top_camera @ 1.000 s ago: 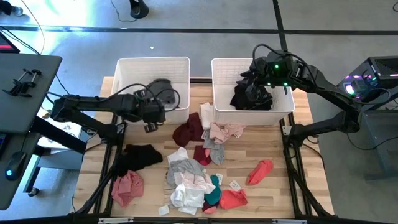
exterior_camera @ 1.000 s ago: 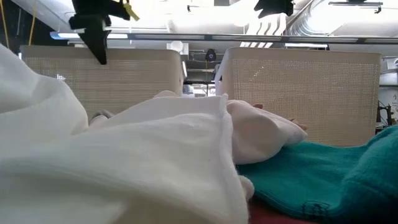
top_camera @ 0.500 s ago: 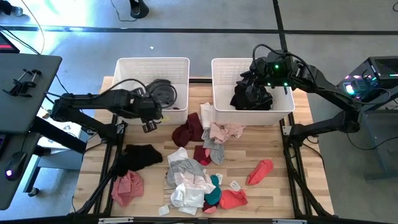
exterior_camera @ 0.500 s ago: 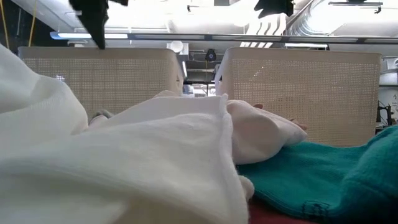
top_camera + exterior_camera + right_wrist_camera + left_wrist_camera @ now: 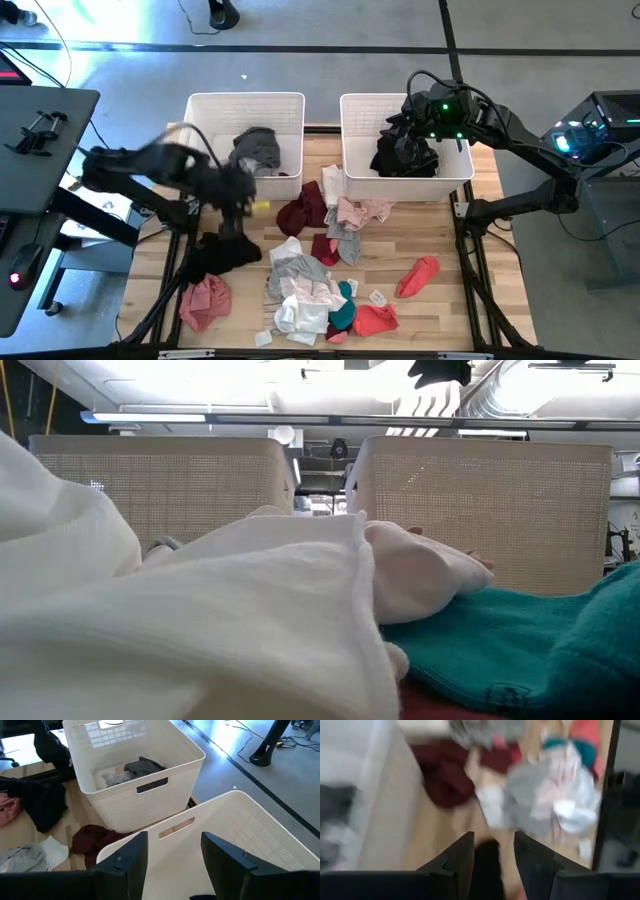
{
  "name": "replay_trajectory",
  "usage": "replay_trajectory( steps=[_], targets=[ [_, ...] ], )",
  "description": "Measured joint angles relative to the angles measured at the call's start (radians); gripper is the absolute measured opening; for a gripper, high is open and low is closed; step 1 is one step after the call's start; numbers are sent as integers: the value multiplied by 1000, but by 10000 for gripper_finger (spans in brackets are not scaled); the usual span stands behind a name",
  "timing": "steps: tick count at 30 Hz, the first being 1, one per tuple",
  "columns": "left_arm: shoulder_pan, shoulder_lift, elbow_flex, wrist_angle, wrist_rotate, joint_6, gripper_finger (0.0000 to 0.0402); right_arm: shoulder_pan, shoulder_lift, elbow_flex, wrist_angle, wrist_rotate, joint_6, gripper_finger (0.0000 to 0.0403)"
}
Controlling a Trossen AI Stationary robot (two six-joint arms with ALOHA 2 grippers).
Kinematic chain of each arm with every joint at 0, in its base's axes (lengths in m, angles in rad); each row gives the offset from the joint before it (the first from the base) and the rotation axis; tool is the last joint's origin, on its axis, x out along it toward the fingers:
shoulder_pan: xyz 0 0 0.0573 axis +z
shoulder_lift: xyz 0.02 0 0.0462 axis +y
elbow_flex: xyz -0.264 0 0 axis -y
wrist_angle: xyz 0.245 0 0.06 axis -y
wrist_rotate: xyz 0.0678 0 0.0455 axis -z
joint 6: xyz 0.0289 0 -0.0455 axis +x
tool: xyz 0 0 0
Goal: Sort clothes
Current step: Put the black underwear into the right white laundry bin
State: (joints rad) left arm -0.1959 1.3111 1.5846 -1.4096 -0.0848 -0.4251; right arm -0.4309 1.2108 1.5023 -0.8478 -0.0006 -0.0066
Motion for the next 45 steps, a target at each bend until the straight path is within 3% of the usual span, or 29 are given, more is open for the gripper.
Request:
replay_trajectory(
  steps=[7,14,23,28,31,36,41,45],
  targets=[
    [-158,44,-286,43,55,-412,126,0,0,0,0,0,-1,171],
    [-195,68,-572,130,115,-757,144,0,0,0,0,0,-11,171],
    [-193,68,-851,480,127,-846,193,0,0,0,0,0,2,171],
    [-177,63,-975,619,134,-886,180,0,0,0,0,0,2,171],
    [-170,64,-991,610,151,-857,138,0,0,0,0,-1,7,171],
    [-164,59,-940,506,170,-763,24,0,0,0,0,-30,10,171],
    [-164,55,-800,409,106,-675,23,0,1,0,0,-34,8,171],
    [-164,53,-610,315,96,-522,8,0,1,0,6,-35,8,171]
  ],
)
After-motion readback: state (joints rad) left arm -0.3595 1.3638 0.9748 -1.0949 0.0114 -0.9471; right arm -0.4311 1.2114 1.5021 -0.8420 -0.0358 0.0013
